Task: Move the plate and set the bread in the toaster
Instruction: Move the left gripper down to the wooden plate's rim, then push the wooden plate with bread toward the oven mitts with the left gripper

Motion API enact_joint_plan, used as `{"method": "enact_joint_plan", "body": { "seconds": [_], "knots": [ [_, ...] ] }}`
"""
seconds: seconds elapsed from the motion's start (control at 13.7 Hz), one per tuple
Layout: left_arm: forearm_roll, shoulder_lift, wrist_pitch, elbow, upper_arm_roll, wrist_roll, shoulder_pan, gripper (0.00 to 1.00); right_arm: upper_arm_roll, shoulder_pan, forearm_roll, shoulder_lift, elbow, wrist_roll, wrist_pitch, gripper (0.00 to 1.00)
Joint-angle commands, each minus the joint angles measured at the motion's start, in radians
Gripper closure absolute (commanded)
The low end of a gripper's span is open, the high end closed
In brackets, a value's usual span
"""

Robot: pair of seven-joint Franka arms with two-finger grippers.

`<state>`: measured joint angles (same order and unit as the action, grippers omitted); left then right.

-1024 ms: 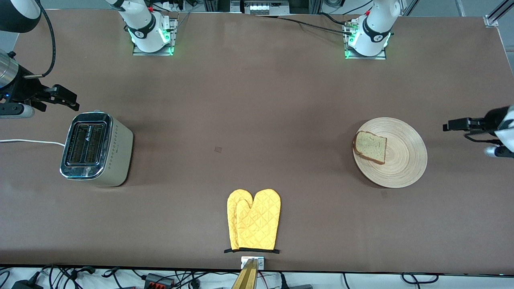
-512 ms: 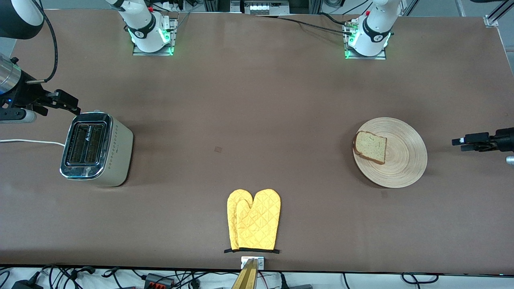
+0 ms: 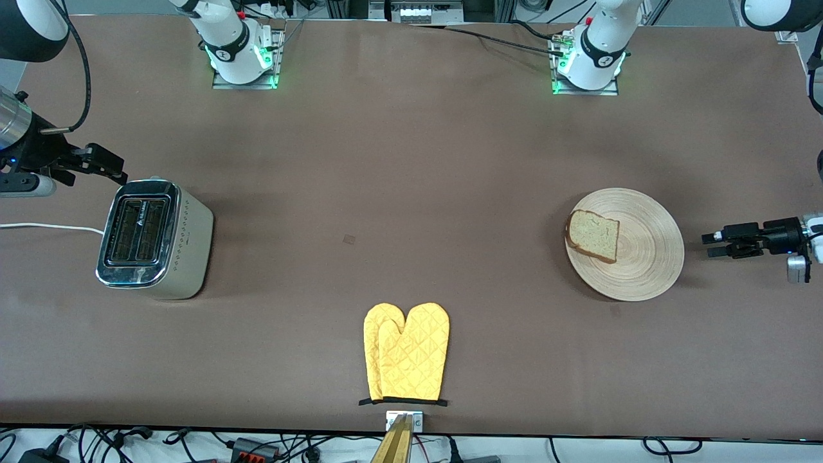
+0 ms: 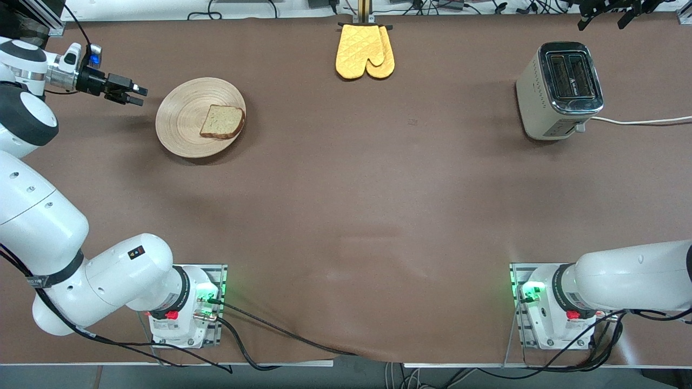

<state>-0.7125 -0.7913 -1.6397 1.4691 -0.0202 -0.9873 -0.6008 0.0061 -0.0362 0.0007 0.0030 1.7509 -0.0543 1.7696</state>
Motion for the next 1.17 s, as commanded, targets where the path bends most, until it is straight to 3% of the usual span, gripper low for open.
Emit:
{"method": "enact_joint_plan", "body": {
  "seconds": [0.0, 0.22, 0.29, 0.59, 0.8, 1.1],
  "knots": [
    [-0.021, -0.045, 0.012, -0.032, -0.007, -0.025, -0.005, 0.07, -0.005, 0.002, -0.014, -0.020, 0.010, 0.007, 0.030, 0.00],
    [-0.022, -0.077, 0.011, -0.029, -0.009, -0.010, 0.007, 0.32, -0.005, 0.002, -0.016, -0.021, 0.019, 0.007, 0.082, 0.00],
    [-0.018, -0.088, 0.011, -0.024, -0.009, -0.010, 0.021, 0.47, -0.005, 0.002, -0.016, -0.029, 0.028, 0.007, 0.082, 0.00],
    [-0.022, -0.149, 0.009, -0.026, -0.009, -0.008, 0.026, 0.64, -0.005, 0.002, -0.016, -0.035, 0.045, 0.007, 0.068, 0.00],
    [-0.021, -0.151, 0.014, -0.024, -0.009, 0.030, 0.023, 0.99, -0.006, 0.002, -0.016, -0.032, 0.039, 0.001, 0.067, 0.00],
    [-0.031, -0.137, 0.052, -0.030, -0.021, 0.185, 0.023, 0.99, -0.005, 0.002, -0.016, -0.023, 0.038, 0.001, 0.065, 0.00]
  ]
}}
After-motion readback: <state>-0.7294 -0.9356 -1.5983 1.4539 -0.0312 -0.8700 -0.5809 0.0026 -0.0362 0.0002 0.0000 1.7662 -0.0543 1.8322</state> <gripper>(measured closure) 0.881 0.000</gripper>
